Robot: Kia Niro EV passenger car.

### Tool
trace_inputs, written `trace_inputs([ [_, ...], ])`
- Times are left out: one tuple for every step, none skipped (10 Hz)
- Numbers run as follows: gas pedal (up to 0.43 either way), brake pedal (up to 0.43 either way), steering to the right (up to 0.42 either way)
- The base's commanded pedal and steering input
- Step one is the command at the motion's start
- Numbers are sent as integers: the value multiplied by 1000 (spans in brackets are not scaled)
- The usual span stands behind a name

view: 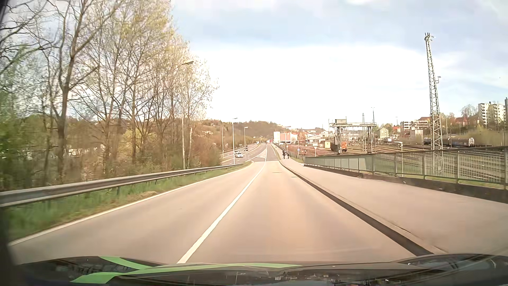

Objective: Follow the waypoints while adhering to traffic rules and regulations

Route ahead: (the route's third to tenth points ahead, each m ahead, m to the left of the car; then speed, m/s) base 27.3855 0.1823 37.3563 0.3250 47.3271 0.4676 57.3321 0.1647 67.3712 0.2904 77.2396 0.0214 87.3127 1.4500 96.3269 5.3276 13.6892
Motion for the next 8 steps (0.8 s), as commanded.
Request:
trace_inputs([
  [28,0,-1],
  [28,0,-1],
  [28,0,-2],
  [39,0,-5],
  [47,0,-5],
  [47,0,-5],
  [59,0,-5],
  [67,0,-5],
])
